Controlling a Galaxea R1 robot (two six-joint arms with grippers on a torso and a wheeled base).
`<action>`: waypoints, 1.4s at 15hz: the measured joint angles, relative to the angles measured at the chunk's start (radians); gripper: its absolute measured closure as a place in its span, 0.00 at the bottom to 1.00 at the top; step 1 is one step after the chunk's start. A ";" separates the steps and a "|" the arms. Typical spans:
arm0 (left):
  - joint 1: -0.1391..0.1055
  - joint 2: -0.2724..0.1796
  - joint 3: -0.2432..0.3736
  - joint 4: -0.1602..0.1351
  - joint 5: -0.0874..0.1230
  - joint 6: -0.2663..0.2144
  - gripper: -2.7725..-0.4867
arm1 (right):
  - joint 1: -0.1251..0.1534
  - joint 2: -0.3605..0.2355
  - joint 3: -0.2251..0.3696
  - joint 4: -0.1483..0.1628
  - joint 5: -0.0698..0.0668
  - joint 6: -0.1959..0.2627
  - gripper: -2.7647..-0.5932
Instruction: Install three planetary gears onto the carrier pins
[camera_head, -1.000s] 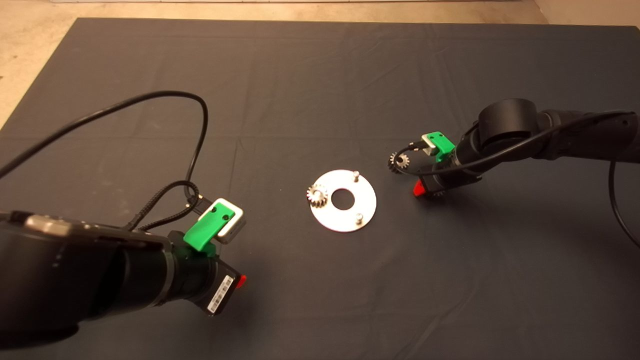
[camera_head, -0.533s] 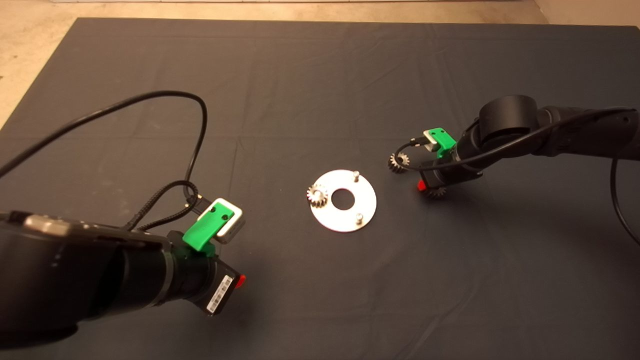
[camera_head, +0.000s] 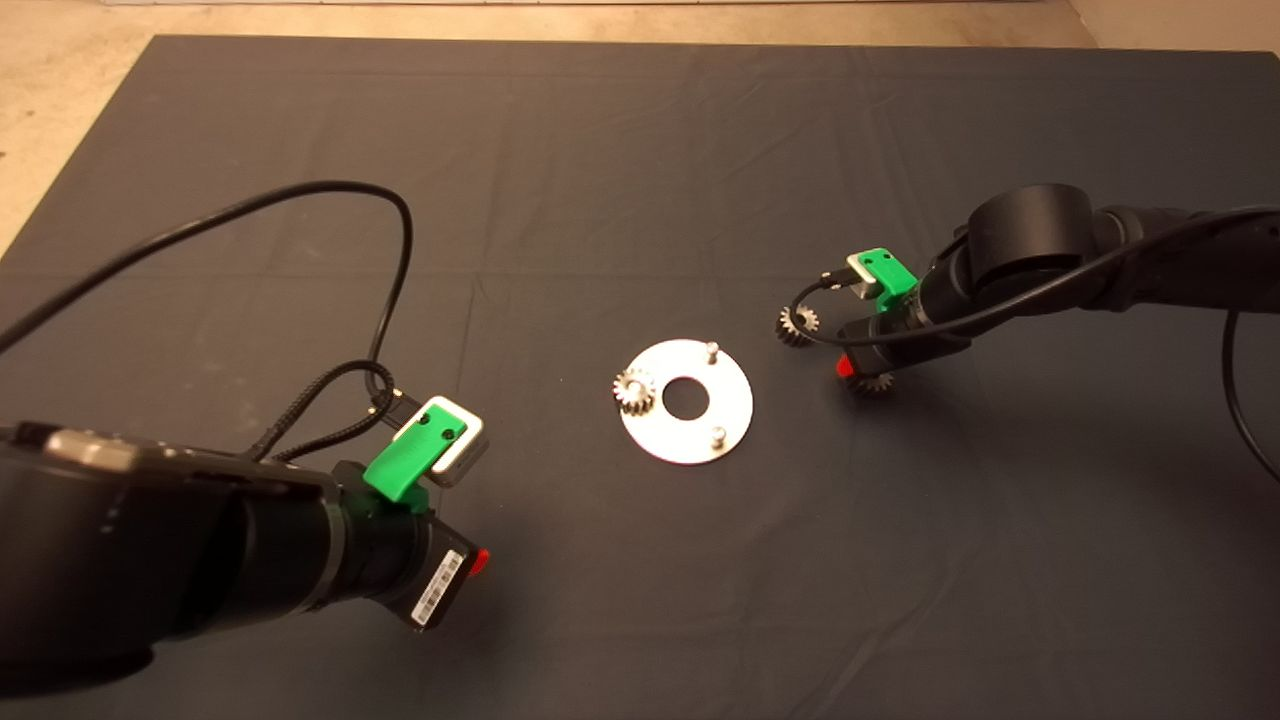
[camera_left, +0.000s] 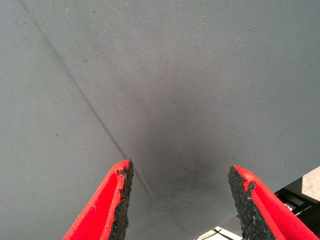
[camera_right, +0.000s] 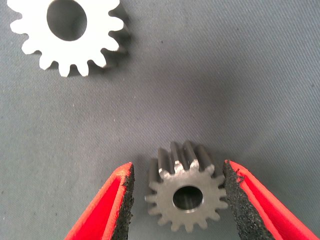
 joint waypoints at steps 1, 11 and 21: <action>0.000 -0.001 0.000 0.000 0.000 0.000 0.64 | 0.000 0.000 0.001 0.000 -0.001 0.000 0.68; 0.000 -0.051 0.000 0.000 0.001 0.034 0.64 | -0.001 -0.022 0.063 0.000 -0.032 0.000 0.68; 0.000 -0.054 0.000 0.000 0.000 0.037 0.64 | -0.001 -0.039 0.070 0.000 -0.040 0.000 0.59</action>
